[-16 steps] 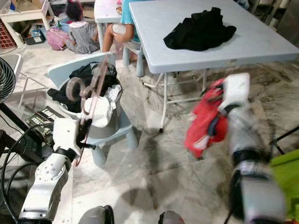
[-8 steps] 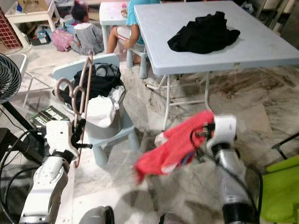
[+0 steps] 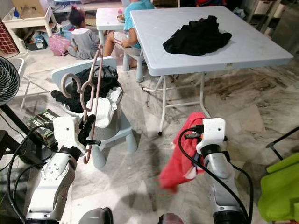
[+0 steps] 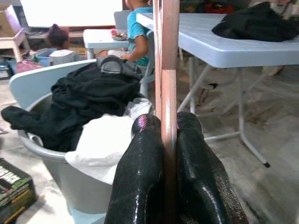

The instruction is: Hang hanger

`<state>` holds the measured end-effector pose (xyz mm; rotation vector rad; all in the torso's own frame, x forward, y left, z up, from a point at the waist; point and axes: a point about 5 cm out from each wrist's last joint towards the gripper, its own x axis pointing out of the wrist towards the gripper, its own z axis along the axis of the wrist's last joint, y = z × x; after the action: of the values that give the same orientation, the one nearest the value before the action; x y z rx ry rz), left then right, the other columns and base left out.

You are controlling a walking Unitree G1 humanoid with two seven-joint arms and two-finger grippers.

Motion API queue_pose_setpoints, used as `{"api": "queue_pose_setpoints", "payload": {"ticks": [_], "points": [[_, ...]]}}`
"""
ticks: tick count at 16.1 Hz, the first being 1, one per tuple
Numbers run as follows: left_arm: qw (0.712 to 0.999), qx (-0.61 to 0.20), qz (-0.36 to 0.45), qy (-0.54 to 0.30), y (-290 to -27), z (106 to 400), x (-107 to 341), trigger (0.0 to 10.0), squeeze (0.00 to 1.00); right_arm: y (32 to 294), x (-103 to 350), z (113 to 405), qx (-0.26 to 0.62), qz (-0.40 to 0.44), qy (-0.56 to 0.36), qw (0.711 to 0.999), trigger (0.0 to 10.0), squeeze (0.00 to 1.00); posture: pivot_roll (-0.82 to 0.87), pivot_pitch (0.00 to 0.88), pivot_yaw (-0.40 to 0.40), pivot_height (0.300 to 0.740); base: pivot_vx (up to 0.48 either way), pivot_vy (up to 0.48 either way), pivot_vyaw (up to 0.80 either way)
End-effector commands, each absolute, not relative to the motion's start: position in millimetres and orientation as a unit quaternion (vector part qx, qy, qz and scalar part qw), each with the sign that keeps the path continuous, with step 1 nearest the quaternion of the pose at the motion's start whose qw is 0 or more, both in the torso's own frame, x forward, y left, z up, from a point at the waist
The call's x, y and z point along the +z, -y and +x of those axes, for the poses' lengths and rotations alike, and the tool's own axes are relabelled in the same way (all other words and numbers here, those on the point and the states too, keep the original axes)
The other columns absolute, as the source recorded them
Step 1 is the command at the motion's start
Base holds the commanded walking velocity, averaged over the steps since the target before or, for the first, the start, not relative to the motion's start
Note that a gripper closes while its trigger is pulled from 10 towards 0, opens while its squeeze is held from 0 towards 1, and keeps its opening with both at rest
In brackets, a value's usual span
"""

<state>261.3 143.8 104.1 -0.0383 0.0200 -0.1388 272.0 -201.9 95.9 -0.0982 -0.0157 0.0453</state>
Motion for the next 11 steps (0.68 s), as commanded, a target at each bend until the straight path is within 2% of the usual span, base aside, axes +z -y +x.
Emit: {"api": "queue_pose_setpoints", "payload": {"ticks": [1, 8, 9, 10, 11], "points": [[0.997, -0.076, -0.023, 0.009, -143.0, 263.7, 113.4, 10.0, 0.00, 201.2, 107.8, 273.7, 0.019, -0.049, 0.028, 0.998, 0.0, 0.00, -0.03, 0.028, -0.004, 0.740, 0.289, 0.000, 0.00], [0.996, -0.080, -0.034, 0.011, -143.2, 265.8, 115.5, 10.0, 0.00, 203.1, 112.6, 279.6, 0.018, -0.053, 0.026, 0.998, 0.0, 0.00, -0.03, 0.035, -0.006, 0.740, 0.388, 0.000, 0.00], [0.996, -0.082, -0.037, 0.010, -142.3, 265.9, 115.3, 10.0, 0.00, 203.1, 113.5, 280.5, 0.019, -0.053, 0.027, 0.998, 0.7, 0.00, -0.03, 0.036, -0.009, 0.740, 0.480, 0.000, 0.00], [0.996, -0.083, -0.037, 0.010, -142.0, 265.9, 115.3, 10.0, 0.00, 202.9, 114.0, 280.9, 0.019, -0.053, 0.027, 0.998, 0.8, 0.00, -0.03, 0.037, -0.010, 0.740, 0.480, 0.000, 0.00], [0.996, -0.082, -0.038, 0.010, -141.7, 265.8, 115.1, 10.0, 0.00, 203.0, 114.2, 281.2, 0.019, -0.054, 0.027, 0.998, 1.3, 0.00, -0.03, 0.037, -0.012, 0.740, 0.480, 0.000, 0.00]]}}
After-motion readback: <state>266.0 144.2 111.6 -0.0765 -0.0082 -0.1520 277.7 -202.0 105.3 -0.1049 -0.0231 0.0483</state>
